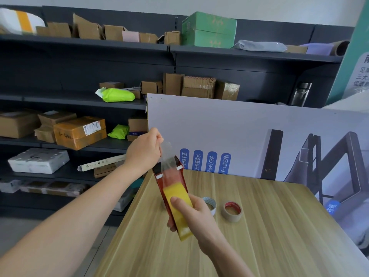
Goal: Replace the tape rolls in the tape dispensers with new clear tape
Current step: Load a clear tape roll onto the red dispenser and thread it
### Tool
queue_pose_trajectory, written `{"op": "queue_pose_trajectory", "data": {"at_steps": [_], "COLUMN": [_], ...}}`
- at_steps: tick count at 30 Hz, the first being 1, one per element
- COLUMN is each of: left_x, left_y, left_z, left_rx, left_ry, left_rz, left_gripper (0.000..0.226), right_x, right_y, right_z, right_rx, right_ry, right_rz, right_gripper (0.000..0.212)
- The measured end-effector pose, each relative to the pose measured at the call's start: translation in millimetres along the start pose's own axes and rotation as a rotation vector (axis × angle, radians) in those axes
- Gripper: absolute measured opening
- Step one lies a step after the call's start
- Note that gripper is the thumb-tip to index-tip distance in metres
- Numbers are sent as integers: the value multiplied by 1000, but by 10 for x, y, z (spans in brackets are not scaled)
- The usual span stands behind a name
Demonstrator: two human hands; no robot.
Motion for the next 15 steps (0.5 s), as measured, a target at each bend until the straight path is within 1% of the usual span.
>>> {"op": "queue_pose_trajectory", "data": {"at_steps": [3,5,7,9,12,15], "left_x": [-59,-35,10,-1,-53,-14], "left_y": [-2,-4,5,34,62,53], "left_z": [-16,-8,-1,-6,-21,-25], "left_rx": [5,13,10,-5,-16,-9], "left_ry": [-37,-9,33,30,13,95], "left_rz": [16,12,27,29,-47,-99], "left_gripper": [19,18,18,18,18,17], "right_x": [6,13,5,-18,-59,-41], "right_y": [1,13,29,36,43,53], "right_z": [-3,-10,-23,-39,-63,-89], "right_rx": [0,-8,-22,-48,-93,-77], "right_ry": [8,19,20,4,-18,-14], "right_rz": [-5,-18,-26,-36,-70,-84], "right_gripper": [38,32,30,29,22,18]}}
Point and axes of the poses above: each hand's wrist, its own z-axis towards the middle knuckle, its own y-axis out of the palm, x = y × z, the point moved 2 cm from there along z, towards the middle knuckle, and after that the axes turned 7 degrees about x, right-handed, at the moved point
